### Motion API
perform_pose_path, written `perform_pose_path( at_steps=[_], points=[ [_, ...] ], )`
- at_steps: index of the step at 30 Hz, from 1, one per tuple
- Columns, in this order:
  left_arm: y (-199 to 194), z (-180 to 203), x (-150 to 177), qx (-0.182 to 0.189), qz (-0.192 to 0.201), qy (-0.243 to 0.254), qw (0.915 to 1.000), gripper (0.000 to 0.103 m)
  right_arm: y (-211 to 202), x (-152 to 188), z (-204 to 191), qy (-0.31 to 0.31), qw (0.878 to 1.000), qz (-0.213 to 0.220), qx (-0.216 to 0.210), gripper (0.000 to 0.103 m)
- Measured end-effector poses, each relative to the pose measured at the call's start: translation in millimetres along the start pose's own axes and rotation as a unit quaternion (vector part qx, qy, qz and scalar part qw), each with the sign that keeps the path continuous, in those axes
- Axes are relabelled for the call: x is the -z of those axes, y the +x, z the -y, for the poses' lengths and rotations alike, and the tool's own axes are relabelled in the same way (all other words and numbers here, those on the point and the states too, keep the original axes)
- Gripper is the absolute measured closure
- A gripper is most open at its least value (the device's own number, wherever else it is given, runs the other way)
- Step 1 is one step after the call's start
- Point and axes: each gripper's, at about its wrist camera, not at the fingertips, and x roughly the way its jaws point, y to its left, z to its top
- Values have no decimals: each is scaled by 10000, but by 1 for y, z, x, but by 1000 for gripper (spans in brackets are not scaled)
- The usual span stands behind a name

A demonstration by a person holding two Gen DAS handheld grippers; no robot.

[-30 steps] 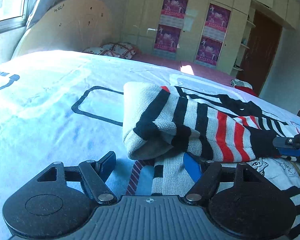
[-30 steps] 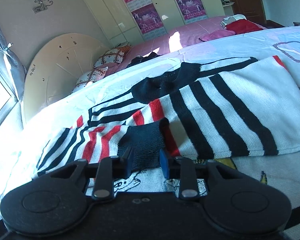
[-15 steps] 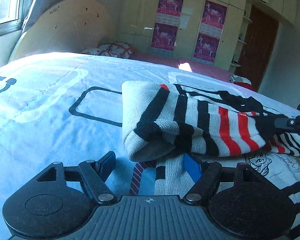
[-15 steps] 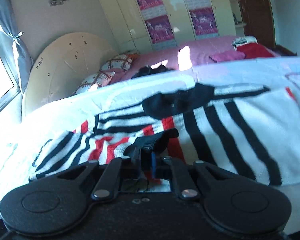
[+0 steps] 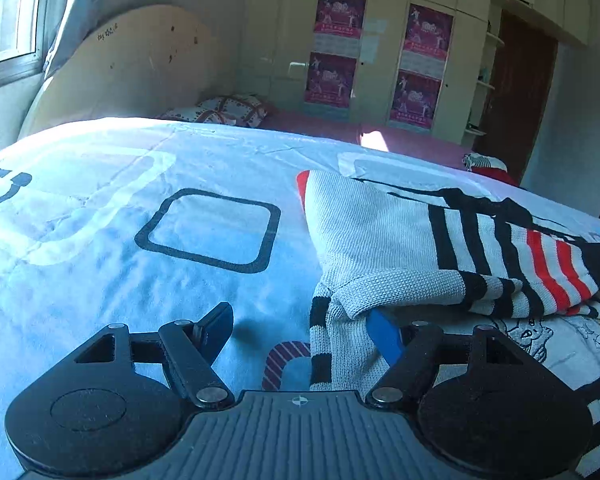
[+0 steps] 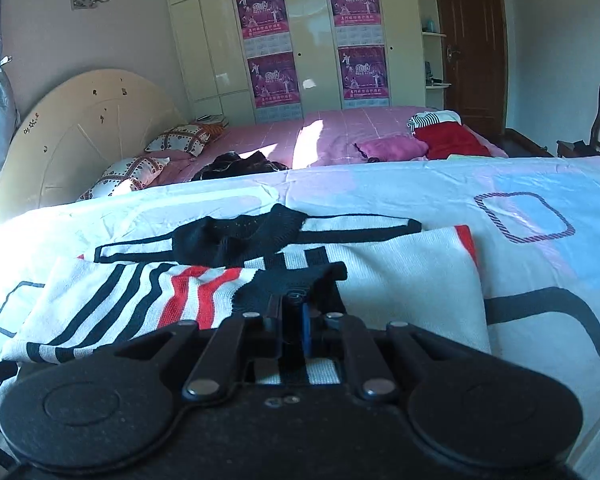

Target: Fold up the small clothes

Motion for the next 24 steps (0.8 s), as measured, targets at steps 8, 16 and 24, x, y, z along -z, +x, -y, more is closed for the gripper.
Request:
perform_pose_path(
  at_steps=[8,16,24],
  points=[
    [4,-8,0,69,-142,20,9999,37,20,23,9,-153,9984,-503,229,92],
    [-19,21,-32,570,268,507,9967,37,-18,12,-13,-725,9973,-74,-81,93],
    [41,88,-16,793,-85,1272,9887,36,26,33,-51,-1862,9807,-575,124,96]
  ],
)
